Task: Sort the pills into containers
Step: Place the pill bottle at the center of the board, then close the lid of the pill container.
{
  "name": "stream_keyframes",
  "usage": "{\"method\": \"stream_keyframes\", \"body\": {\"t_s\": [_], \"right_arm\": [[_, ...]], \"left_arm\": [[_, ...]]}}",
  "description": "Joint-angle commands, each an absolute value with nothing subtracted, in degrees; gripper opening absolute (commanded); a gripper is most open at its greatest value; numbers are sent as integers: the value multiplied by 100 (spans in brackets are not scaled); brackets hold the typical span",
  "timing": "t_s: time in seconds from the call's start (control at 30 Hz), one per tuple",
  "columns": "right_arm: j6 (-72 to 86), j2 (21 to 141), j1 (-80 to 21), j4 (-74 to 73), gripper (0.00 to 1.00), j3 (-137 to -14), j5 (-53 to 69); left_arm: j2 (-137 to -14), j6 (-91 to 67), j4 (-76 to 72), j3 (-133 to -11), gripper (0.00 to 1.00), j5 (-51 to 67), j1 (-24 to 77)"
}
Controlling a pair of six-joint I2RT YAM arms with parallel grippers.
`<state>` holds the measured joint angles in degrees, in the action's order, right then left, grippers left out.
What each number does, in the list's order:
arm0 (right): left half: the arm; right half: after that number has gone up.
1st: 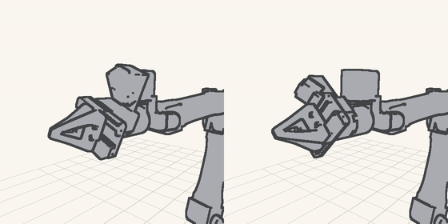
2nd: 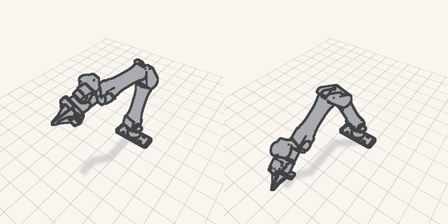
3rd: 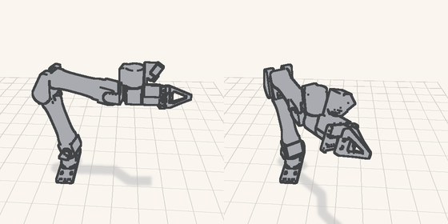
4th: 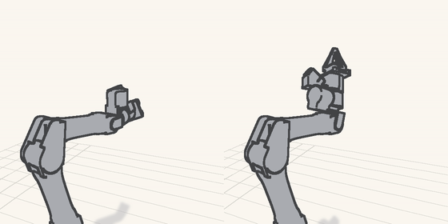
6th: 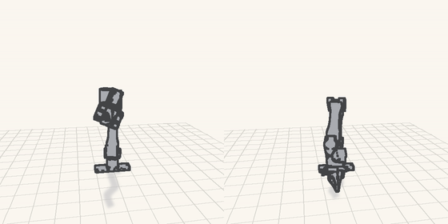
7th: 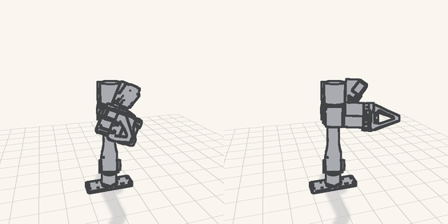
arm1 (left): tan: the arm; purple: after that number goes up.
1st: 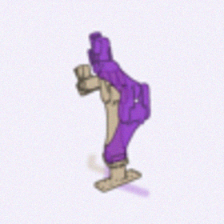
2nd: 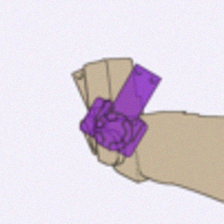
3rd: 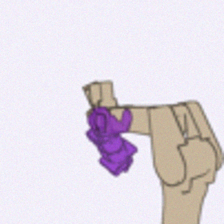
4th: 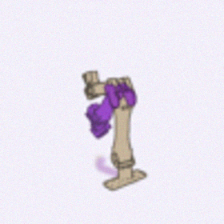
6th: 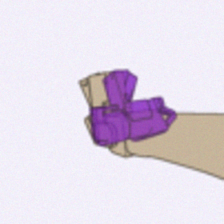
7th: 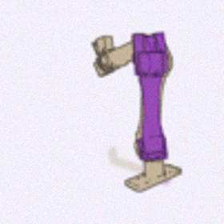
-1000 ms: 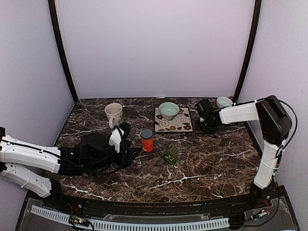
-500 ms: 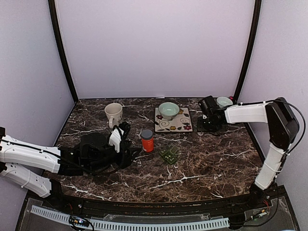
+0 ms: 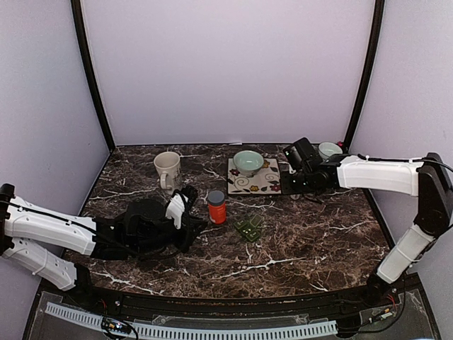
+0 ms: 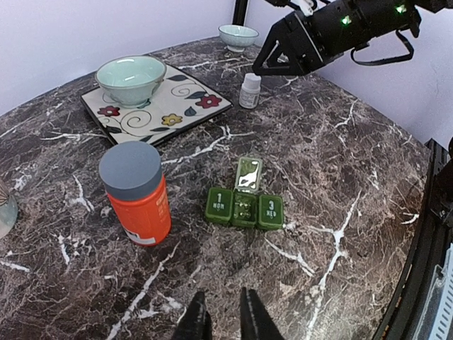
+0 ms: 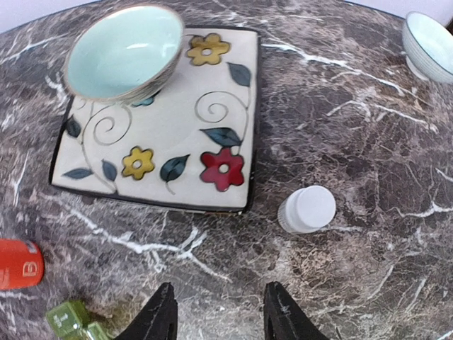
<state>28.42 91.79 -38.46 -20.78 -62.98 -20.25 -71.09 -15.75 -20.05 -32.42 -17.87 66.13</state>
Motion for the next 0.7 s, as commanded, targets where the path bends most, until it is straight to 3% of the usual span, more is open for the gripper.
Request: {"method": "stream_keyframes", "body": {"t_s": [0.0,0.17,0.33,0.67], "right_arm": [[2956,8933,-4050,-2020,35,-6098,-2011],[2954,9162,-4154,-1884,20,-6030,-1725],[2936,9537,-4251,-1677,9,-6016,-1383],[2881,9728,-4356,-1329,5,-5844,-761]], "left_arm": [[-7338,-1670,-1981,-3412,12,-1551,6652],[-7785,-1618,-1803,-3743,0,-1384,6671],[-8358,-1595,-1569,-4184,0,-1159,6671],[-9503,-1661,-900,-5179,0,-676,6671]]}}
